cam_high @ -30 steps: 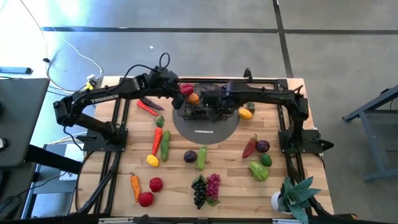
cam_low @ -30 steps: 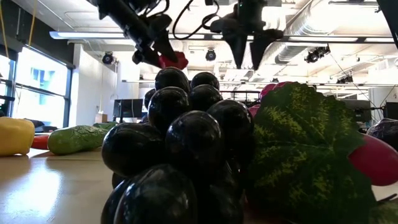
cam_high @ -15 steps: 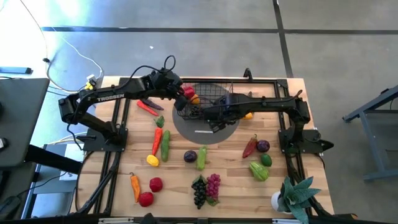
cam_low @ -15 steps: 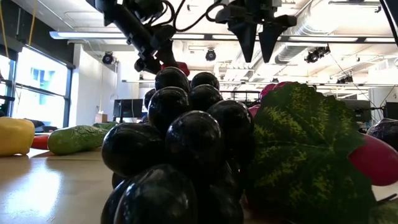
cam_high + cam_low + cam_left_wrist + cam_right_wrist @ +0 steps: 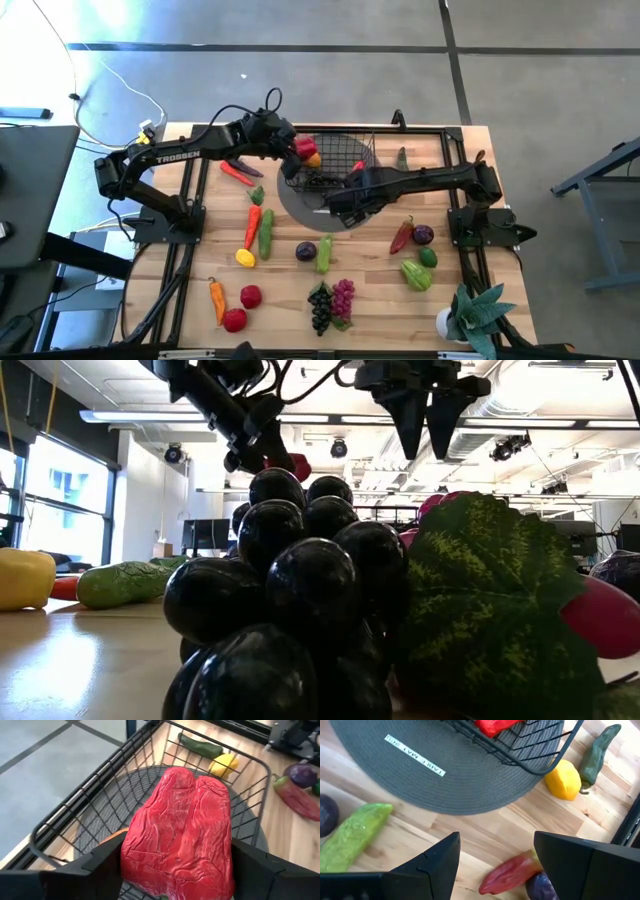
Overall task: Build produce basket
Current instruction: Put the red bell pepper into the black wire basket
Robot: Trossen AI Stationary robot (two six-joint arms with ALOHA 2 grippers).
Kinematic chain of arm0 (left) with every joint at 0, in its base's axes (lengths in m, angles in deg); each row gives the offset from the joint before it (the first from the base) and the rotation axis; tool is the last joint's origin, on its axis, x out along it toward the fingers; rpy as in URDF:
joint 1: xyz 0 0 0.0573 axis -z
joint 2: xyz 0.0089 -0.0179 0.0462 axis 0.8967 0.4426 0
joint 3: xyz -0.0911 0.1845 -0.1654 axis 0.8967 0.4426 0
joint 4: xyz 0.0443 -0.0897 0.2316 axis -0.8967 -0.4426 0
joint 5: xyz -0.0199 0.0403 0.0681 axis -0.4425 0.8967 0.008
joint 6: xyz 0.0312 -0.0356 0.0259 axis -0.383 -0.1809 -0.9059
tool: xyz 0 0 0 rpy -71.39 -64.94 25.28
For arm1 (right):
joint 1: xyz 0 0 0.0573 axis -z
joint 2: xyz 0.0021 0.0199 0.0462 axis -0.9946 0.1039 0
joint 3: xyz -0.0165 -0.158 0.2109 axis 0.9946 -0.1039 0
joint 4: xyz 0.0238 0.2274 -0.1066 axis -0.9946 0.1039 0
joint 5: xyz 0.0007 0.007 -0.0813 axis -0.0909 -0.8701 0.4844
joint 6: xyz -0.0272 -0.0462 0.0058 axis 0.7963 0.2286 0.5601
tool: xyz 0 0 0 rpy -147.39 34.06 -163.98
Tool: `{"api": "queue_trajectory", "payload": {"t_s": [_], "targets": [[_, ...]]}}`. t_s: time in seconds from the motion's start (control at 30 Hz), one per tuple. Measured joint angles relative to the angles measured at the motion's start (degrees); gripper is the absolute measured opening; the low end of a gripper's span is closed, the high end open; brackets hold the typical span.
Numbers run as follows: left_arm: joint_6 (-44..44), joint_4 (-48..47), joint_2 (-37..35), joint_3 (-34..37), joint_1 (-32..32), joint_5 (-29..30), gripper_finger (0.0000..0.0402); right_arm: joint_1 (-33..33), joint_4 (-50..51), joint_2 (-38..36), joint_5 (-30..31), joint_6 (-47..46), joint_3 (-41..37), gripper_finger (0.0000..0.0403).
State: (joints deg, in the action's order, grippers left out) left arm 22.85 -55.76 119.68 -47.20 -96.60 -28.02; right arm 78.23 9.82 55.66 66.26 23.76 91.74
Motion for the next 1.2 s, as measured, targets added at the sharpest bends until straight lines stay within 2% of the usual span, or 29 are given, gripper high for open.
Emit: {"api": "queue_trajectory", "payload": {"t_s": [0.2, 0.4, 0.77, 1.0, 1.2], "targets": [[0.3, 1.1, 0.0, 0.0, 0.0, -0.2, 0.0274, -1.1, 0.0, -0.2, 0.0, 1.5, 0.0, 0.0238], [8.8, 3.2, 0.0, 0.0, 0.0, 2.6, 0.0274, -1.4, 0.0, -2.7, 0.5, 2.0, 0.0, 0.0238], [11.4, 4.5, 0.0, 0.0, 0.3, 2.0, 0.0274, -1.5, 0.0, -9.8, 2.1, 6.0, 0.0, 0.0238], [13.7, 6.3, 0.0, 0.0, 0.3, 2.2, 0.0274, -2.9, 0.0, -11.8, 3.4, 9.1, 0.0, 0.0238], [15.8, 6.8, 0.0, 0.0, -0.9, -1.4, 0.0274, -4.4, 0.0, -12.6, 3.4, 10.4, 0.0, 0.0238]]}}
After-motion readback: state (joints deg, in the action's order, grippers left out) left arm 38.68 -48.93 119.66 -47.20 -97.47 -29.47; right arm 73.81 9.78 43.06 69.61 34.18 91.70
